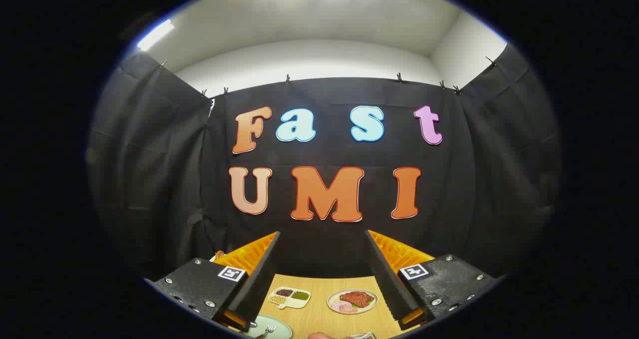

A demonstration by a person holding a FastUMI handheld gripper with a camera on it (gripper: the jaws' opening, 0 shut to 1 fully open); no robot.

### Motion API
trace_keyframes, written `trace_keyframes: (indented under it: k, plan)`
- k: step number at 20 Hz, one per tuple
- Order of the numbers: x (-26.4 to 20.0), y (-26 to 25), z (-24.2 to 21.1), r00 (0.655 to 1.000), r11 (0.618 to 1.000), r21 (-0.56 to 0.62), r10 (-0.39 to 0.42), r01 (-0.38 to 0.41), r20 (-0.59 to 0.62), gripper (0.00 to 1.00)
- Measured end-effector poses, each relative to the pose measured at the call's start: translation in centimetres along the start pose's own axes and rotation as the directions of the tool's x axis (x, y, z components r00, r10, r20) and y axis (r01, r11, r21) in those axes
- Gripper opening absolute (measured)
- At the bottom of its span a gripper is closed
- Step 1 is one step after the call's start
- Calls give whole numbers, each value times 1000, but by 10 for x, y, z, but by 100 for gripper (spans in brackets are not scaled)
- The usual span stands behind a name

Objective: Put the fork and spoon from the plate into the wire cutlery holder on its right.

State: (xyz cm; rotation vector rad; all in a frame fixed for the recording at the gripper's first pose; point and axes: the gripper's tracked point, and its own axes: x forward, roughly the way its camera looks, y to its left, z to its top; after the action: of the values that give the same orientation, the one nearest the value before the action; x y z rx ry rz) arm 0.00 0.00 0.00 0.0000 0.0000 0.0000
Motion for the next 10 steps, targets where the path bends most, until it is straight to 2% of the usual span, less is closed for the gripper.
trace_keyframes:
  k: [10]
  plan:
    - [3, -5, 3, 1000, 1000, 10, -11, 11, 15, 96]
